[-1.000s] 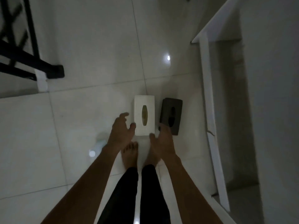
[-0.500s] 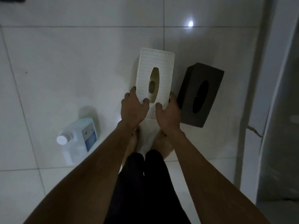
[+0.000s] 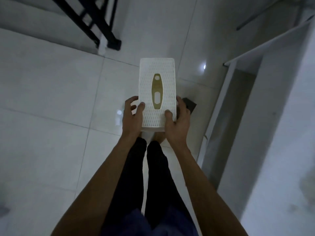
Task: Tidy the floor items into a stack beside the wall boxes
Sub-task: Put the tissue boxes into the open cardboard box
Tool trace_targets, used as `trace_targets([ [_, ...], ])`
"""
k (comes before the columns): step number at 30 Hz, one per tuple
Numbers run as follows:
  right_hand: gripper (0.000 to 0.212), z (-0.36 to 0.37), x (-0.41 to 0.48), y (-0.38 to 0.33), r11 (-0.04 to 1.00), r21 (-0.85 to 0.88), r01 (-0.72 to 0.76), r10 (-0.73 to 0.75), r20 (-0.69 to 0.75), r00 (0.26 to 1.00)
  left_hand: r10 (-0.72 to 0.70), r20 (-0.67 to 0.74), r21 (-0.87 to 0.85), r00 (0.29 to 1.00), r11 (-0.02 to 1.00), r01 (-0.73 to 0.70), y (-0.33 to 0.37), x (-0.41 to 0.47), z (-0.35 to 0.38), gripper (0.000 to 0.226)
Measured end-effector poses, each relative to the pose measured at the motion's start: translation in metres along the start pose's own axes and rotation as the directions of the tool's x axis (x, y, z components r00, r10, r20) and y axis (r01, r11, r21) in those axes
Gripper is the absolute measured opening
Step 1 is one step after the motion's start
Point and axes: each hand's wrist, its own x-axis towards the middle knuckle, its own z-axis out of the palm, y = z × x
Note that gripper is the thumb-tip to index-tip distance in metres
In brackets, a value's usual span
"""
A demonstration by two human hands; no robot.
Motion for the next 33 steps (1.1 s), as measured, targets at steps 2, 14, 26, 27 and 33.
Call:
trace_targets([
  [2, 0.050, -0.020, -0.041, -0.053, 0.996, -0.001, 0.091, -0.090, 0.050, 0.995, -0.062, -0.006, -0.110, 0.998, 0.992, 0.061, 0.039, -0.043, -0.035, 0.038],
  [14, 0.048, 0.091, -0.245, -0.210, 0.912, 0.066, 0.406, -0.375, 0.534, 0.757, 0.009, -0.493, -0.393, 0.870, 0.890, -0.231, 0.042, -0.197, -0.313, 0.063],
  [26, 0.046, 0.358, -0.569, -0.243, 0.899, 0.116, 0.422, -0.321, 0.829, 0.457, -0.032, -0.817, -0.232, 0.575, 0.932, -0.278, -0.123, -0.340, -0.670, 0.089],
  [27, 0.045, 0.373, -0.589, -0.244, 0.887, 0.133, 0.443, -0.340, 0.838, 0.428, 0.018, -0.842, -0.162, 0.539, 0.945, -0.284, -0.134, -0.349, -0.689, 0.096],
  [33, 0.042, 0.471, -0.690, -0.241, 0.846, 0.145, 0.513, -0.339, 0.889, 0.307, 0.019, -0.902, -0.107, 0.431, 0.958, -0.265, -0.204, -0.380, -0.800, 0.095],
])
